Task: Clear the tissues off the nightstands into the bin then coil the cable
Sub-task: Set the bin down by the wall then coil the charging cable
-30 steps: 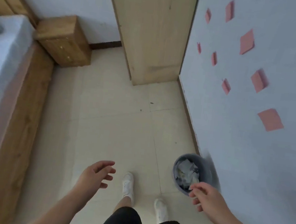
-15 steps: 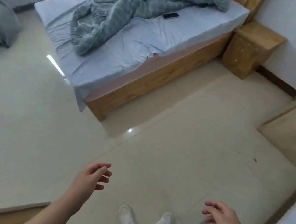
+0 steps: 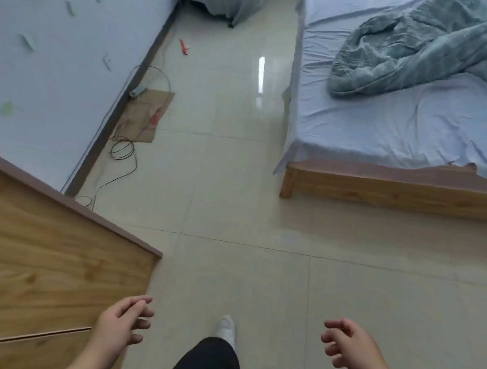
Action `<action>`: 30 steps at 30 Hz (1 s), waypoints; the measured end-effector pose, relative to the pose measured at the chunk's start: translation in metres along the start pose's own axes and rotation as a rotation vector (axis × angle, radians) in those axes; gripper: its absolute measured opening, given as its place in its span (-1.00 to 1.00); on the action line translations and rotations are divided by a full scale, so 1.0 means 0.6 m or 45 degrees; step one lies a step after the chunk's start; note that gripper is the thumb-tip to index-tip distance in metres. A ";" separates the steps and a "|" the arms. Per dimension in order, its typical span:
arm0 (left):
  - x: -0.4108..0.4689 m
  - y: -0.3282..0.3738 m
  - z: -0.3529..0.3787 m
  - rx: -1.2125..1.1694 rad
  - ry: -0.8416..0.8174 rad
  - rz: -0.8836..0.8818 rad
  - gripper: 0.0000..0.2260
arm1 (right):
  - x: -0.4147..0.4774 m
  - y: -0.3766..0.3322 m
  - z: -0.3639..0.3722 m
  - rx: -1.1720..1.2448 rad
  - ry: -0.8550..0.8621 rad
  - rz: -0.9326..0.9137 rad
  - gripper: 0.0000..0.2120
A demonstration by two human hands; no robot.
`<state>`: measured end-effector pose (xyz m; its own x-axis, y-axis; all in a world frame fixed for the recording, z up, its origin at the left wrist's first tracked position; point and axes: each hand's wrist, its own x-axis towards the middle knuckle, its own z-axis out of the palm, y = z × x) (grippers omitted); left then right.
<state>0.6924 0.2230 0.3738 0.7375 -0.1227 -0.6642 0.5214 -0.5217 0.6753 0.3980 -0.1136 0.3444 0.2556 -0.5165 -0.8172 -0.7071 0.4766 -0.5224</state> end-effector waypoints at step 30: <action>0.777 0.852 0.087 0.102 -0.141 0.158 -0.81 | 0.522 -0.964 0.259 -0.069 0.018 -0.021 -0.85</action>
<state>1.2800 -0.1450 0.3927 0.7400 -0.2804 -0.6113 0.3897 -0.5620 0.7295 0.9895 -0.4403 0.3523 0.2586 -0.5341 -0.8049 -0.7378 0.4286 -0.5215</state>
